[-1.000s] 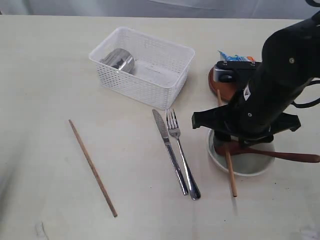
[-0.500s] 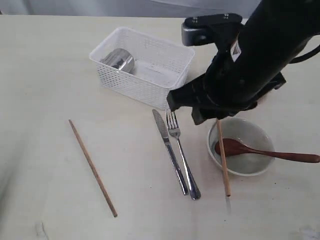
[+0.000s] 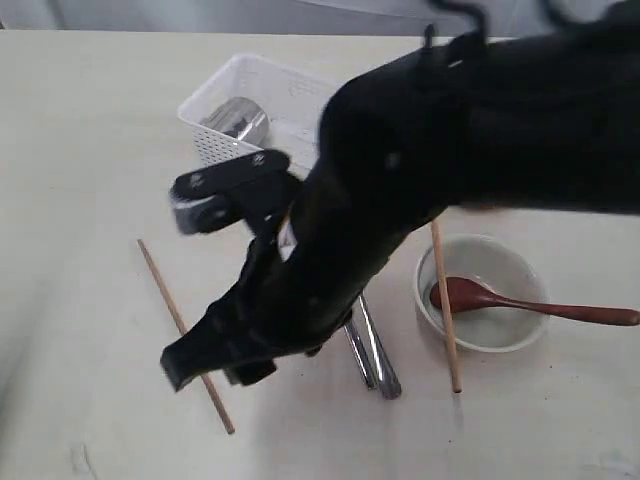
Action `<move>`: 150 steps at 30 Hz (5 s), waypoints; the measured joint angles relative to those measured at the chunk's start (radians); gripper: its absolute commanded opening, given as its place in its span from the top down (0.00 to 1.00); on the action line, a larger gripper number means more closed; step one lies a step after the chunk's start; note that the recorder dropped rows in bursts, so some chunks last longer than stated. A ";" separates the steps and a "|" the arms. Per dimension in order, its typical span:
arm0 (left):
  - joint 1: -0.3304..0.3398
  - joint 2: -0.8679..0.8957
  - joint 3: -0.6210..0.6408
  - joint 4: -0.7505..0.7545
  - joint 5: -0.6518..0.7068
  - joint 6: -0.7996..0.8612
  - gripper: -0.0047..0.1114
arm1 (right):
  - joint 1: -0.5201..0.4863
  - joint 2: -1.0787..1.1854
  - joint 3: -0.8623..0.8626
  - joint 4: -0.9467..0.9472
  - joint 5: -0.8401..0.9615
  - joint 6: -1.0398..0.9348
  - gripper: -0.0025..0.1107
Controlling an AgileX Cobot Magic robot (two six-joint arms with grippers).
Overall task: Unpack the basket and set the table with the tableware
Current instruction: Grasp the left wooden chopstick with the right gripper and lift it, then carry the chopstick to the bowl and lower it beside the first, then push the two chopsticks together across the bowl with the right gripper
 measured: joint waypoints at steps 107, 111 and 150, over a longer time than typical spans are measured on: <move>0.000 0.000 0.000 0.000 0.000 0.000 0.95 | -0.702 -0.234 0.322 0.016 0.018 -0.065 0.98; 0.000 0.000 0.000 0.000 0.000 0.000 0.95 | -0.702 -0.190 0.322 0.032 -0.015 -0.068 0.98; 0.000 0.000 0.000 0.000 0.000 0.000 0.95 | -0.676 -0.167 0.277 0.066 0.002 -0.158 0.43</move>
